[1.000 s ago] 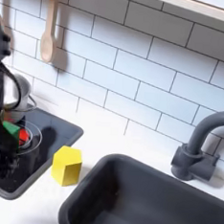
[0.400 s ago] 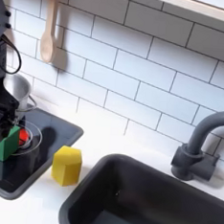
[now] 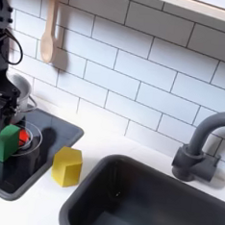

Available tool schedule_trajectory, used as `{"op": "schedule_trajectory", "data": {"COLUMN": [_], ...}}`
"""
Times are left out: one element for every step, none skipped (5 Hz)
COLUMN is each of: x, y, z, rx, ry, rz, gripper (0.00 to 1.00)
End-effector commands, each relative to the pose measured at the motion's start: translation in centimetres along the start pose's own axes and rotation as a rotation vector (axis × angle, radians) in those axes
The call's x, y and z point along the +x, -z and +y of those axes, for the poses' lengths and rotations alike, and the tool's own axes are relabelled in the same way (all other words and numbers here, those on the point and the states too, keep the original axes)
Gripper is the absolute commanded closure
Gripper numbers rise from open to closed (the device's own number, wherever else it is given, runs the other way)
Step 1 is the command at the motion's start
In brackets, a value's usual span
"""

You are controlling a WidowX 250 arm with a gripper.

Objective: Reach green block

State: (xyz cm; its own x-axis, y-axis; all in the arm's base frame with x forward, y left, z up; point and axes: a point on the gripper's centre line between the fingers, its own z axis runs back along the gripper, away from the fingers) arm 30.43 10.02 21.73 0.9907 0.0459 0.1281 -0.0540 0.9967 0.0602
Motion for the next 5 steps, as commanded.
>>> {"op": "schedule_trajectory", "data": {"x": [0.9,1.2,1.3,1.5,2.0], "y": [1.4,1.9,2.6,3.2,3.7], "z": [0.0,0.0,0.0,0.0,0.0], "rx": [-0.01,-0.014,-0.016,-0.019,-0.021], "ry": [0.014,0.013,0.005,-0.001,0.001], "rz": [0.027,0.034,0.051,0.06,0.067], "gripper": [0.0,0.0,0.0,0.0,0.0]}}
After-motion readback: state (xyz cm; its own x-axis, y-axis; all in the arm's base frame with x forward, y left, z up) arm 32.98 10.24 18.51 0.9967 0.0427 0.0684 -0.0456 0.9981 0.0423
